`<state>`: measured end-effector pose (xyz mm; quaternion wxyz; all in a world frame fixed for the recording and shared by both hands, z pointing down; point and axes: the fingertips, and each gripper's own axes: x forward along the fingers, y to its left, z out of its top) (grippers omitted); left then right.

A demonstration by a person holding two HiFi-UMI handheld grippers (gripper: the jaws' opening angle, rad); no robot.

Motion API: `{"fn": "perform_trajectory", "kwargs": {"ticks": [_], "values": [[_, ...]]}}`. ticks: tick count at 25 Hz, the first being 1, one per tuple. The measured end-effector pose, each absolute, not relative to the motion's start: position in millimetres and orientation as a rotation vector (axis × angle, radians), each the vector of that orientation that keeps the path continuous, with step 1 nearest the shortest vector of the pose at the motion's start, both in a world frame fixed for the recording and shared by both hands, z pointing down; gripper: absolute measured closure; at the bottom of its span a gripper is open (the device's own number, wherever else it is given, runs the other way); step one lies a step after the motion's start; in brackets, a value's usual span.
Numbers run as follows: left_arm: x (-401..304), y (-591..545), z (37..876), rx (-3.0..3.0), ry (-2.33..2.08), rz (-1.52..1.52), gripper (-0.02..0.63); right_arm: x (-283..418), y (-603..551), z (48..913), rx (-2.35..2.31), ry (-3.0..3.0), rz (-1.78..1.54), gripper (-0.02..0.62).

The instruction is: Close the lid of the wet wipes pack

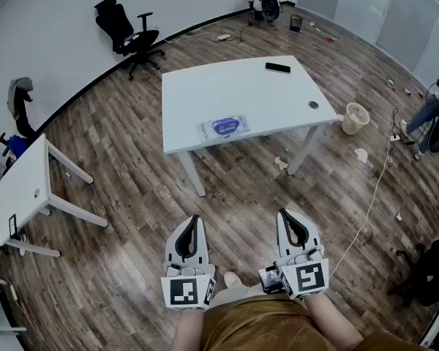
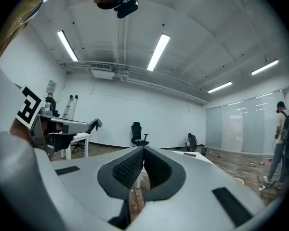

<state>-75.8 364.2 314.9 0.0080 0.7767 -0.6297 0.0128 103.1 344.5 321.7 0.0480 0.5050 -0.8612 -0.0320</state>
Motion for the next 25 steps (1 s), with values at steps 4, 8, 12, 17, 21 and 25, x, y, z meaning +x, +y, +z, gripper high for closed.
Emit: {"fn": "perform_trajectory", "kwargs": {"ticks": [4, 8, 12, 17, 21, 25], "values": [[-83, 371, 323, 2.411, -1.978, 0.044, 0.614, 103, 351, 329, 1.543, -2.617, -0.095, 0.588], [-84, 373, 324, 2.415, -1.978, 0.045, 0.614, 103, 356, 333, 1.547, -2.599, -0.09, 0.588], [-83, 374, 322, 2.429, -1.981, 0.046, 0.614, 101, 357, 328, 1.546, -2.602, -0.112, 0.588], [-82, 370, 325, 2.428, -1.974, 0.047, 0.614, 104, 351, 330, 1.561, -2.595, -0.089, 0.588], [-85, 365, 327, 2.415, -1.982, 0.052, 0.614, 101, 344, 332, 1.552, -2.596, -0.083, 0.587], [-86, 353, 330, 2.404, -1.991, 0.069, 0.614, 99, 331, 335, 1.541, -2.609, -0.068, 0.588]]}}
